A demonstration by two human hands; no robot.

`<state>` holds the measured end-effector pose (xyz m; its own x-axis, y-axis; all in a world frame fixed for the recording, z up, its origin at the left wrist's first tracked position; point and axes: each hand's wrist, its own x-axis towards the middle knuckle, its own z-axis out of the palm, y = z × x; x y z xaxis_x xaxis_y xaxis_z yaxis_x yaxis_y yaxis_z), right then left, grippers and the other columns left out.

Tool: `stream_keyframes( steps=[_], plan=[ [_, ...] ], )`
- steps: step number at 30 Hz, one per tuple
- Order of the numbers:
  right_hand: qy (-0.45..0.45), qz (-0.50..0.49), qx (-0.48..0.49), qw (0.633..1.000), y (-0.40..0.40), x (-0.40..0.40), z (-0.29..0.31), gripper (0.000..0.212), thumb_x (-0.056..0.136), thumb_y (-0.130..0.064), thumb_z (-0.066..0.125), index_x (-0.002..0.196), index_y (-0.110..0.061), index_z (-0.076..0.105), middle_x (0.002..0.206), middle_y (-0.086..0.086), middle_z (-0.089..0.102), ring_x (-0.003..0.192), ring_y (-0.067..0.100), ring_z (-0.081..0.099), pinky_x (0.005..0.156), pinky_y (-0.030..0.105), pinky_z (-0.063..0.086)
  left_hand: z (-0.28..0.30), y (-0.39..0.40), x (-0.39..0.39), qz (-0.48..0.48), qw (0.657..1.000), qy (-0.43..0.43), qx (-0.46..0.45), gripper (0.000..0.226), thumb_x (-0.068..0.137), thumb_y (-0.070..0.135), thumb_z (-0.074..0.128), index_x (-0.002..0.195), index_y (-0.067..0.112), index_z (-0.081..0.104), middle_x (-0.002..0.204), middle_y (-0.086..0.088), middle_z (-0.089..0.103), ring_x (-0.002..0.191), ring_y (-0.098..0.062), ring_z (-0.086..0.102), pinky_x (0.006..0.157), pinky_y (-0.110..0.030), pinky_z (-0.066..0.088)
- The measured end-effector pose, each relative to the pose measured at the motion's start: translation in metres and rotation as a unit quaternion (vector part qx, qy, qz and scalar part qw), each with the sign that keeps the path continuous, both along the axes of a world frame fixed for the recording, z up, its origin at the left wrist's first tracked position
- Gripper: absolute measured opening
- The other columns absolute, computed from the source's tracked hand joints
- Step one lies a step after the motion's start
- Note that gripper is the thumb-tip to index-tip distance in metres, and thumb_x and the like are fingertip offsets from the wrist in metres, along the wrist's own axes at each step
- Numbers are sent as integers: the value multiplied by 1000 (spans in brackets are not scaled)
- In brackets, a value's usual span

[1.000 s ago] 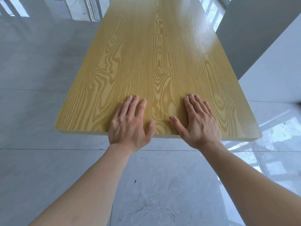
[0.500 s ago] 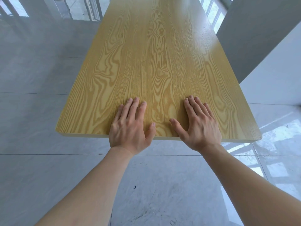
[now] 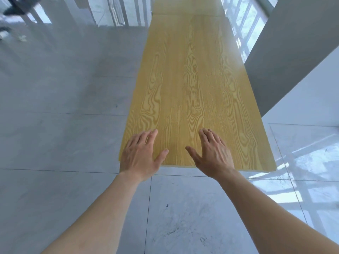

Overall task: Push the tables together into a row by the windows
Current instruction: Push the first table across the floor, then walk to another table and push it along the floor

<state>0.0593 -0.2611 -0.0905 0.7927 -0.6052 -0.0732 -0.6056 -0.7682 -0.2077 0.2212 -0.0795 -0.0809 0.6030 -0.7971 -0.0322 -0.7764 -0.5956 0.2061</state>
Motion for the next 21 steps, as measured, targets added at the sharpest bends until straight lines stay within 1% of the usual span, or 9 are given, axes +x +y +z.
stream_keyframes(
  steps=[2,4,5,8,12,16,19,21],
  plan=[
    [14,27,1,1000,15,29,24,90,97,-72,23,160,-8,25,167,9,30,157,25,19,127,38,16,26,19,28,10,1000,-11,6,86,92,73,20,159,20,32,161,-1,41,149,-25,33,125,-43,24],
    [14,47,-4,999,31,67,43,93,96,-74,17,160,-8,25,167,9,30,157,25,20,128,38,16,47,38,65,31,999,-20,-5,86,91,72,22,157,19,37,157,-3,46,145,-27,39,123,-44,27],
    [12,51,-3,999,38,89,52,92,96,-74,17,160,-8,24,167,9,30,157,25,20,128,39,17,56,48,87,41,999,-22,-11,86,91,72,23,156,18,40,155,-4,49,142,-28,42,121,-44,29],
    [5,70,-6,998,63,165,78,87,99,-69,27,161,-8,23,167,9,29,156,26,20,128,40,17,80,79,163,57,998,-37,-17,87,89,73,23,154,18,44,152,-3,52,138,-28,45,115,-42,32],
    [-15,77,-18,997,99,276,119,86,99,-69,28,161,-8,24,166,8,31,155,25,23,127,39,18,118,119,270,61,996,-57,-33,85,88,72,27,150,18,49,150,-5,55,135,-30,50,112,-45,36],
    [-47,75,-23,996,127,391,157,85,100,-69,28,158,-7,29,162,8,37,153,25,29,126,38,22,154,149,382,73,994,-76,-37,83,90,71,30,149,16,51,149,-6,56,136,-31,50,113,-45,35],
    [-45,88,-30,995,126,436,170,85,100,-69,28,158,-8,29,161,8,38,152,25,31,126,37,21,165,149,423,69,993,-92,-38,85,89,71,28,149,16,50,150,-6,55,135,-31,50,114,-44,35],
    [-53,88,-34,994,119,482,176,83,101,-68,30,157,-7,30,159,8,41,150,26,33,126,37,21,173,143,466,77,992,-91,-43,87,88,72,25,150,16,49,149,-5,55,135,-31,50,115,-44,34]
  ],
)
